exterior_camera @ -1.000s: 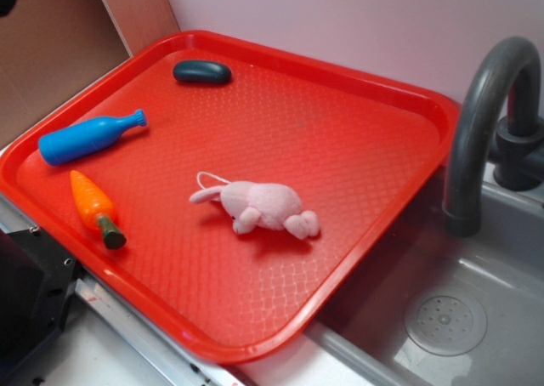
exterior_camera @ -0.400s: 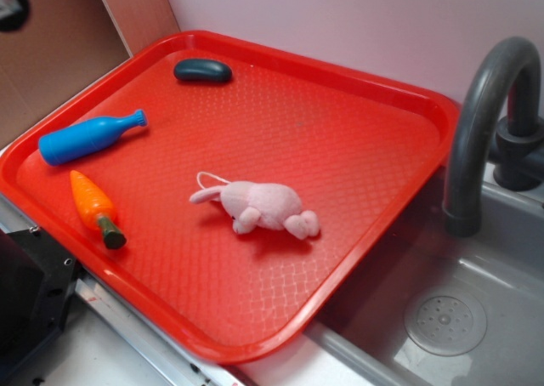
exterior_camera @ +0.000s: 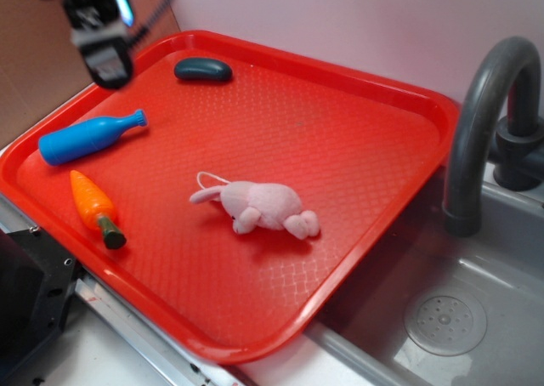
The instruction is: Grab the pink bunny.
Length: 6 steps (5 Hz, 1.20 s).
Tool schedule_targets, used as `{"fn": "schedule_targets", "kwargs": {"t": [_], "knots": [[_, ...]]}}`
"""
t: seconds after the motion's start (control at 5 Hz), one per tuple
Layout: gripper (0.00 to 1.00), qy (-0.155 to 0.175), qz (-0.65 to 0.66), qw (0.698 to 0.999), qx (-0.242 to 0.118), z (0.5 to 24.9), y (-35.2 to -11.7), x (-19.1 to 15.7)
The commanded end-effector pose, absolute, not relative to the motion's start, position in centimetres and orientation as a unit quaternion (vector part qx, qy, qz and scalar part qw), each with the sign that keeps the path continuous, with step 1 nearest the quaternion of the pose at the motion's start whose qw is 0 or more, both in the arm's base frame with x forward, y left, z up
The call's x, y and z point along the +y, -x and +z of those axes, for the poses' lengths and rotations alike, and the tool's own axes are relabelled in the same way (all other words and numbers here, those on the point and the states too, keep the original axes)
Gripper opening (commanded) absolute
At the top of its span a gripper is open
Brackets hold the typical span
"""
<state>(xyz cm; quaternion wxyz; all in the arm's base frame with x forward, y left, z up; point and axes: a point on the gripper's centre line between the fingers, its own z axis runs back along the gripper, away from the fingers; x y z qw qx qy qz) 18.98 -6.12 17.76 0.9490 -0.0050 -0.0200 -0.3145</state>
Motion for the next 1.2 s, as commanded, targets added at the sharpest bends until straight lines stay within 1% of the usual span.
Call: {"fn": "schedule_targets", "kwargs": {"t": [0.0,0.2,0.4,0.6,1.0], "knots": [[1.00,0.007,-0.482,0.874,-0.052,14.7,-19.8,-10.6],[1.00,-0.006,-0.482,0.875,-0.043,13.0,-20.2,-11.5],[1.00,-0.025,-0.478,0.877,-0.039,10.7,-20.7,-12.8],[1.00,-0.027,-0.479,0.877,-0.024,7.8,-20.8,-13.5],[1.00,-0.044,-0.475,0.879,0.022,4.4,-21.2,-13.5]]}}
